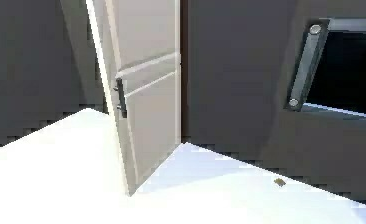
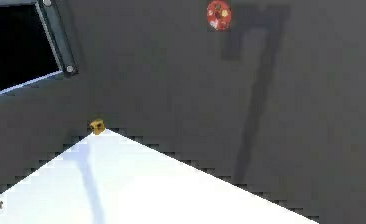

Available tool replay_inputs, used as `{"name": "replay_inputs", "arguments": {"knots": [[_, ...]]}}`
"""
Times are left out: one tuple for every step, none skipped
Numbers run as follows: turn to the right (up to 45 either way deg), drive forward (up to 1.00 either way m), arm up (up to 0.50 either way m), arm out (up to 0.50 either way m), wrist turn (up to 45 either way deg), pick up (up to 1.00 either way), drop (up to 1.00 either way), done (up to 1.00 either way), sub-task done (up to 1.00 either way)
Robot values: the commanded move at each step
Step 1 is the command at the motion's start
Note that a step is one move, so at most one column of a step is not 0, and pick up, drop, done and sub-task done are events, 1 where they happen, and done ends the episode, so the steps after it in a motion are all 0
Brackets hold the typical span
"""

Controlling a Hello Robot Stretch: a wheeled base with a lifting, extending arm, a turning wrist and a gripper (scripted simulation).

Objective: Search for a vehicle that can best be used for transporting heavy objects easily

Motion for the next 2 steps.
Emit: {"name": "replay_inputs", "arguments": {"knots": [[-45.0,0.00,0.00,0.00,0.0,0.00,0.00,0.00,0.00],[-45.0,0.00,0.00,0.00,0.0,0.00,0.00,0.00,0.00]]}}
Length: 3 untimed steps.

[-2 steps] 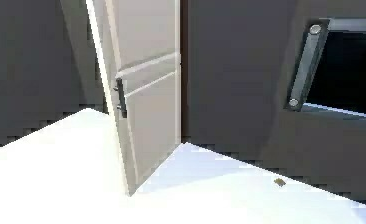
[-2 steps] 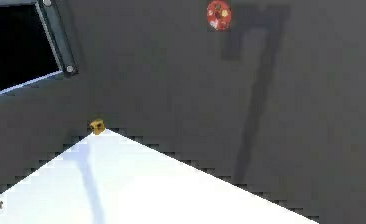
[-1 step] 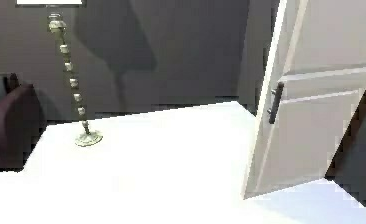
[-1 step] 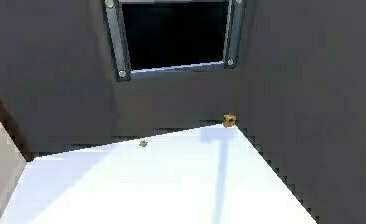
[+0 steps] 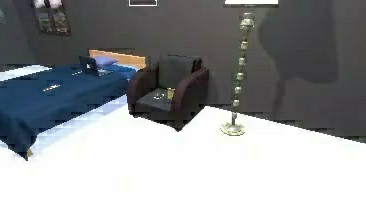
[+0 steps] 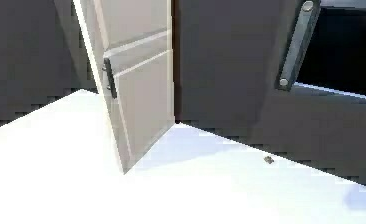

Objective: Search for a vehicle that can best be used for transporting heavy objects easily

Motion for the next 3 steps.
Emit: {"name": "replay_inputs", "arguments": {"knots": [[-45.0,0.00,0.00,0.00,0.0,0.00,0.00,0.00,0.00],[-6.0,0.00,0.00,0.00,0.0,0.00,0.00,0.00,0.00],[0.0,1.00,0.00,0.00,0.0,0.00,0.00,0.00,0.00]]}}
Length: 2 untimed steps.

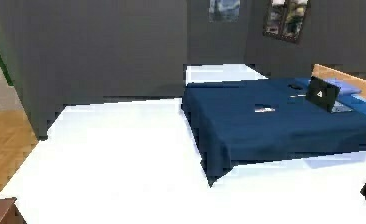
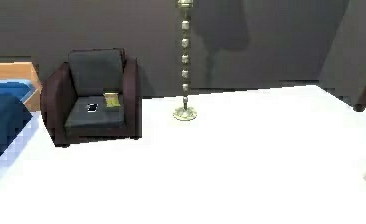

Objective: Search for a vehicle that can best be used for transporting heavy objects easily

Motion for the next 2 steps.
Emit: {"name": "replay_inputs", "arguments": {"knots": [[0.0,0.95,0.00,0.00,0.0,0.00,0.00,0.00,0.00],[-45.0,0.00,0.00,0.00,0.0,0.00,0.00,0.00,0.00]]}}
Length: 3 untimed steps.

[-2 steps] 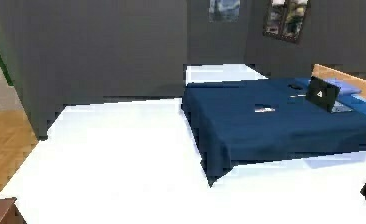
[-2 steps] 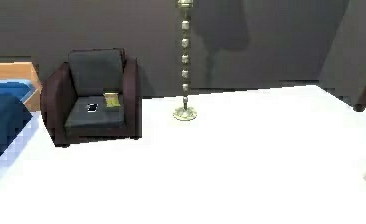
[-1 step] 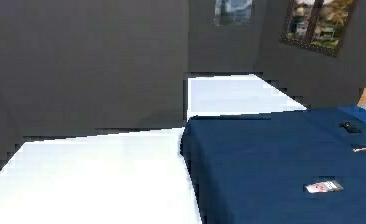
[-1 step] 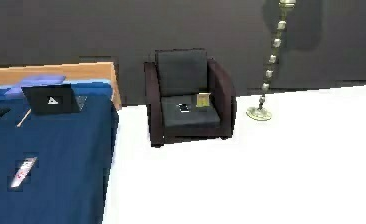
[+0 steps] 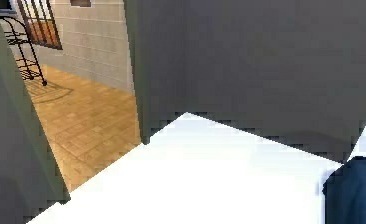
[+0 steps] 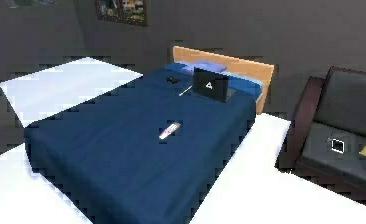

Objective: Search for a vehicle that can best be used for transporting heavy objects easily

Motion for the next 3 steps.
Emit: {"name": "replay_inputs", "arguments": {"knots": [[-21.0,0.00,0.00,0.00,0.0,0.00,0.00,0.00,0.00],[0.0,1.00,0.00,0.00,0.0,0.00,0.00,0.00,0.00],[-3.0,0.00,0.00,0.00,0.0,0.00,0.00,0.00,0.00]]}}
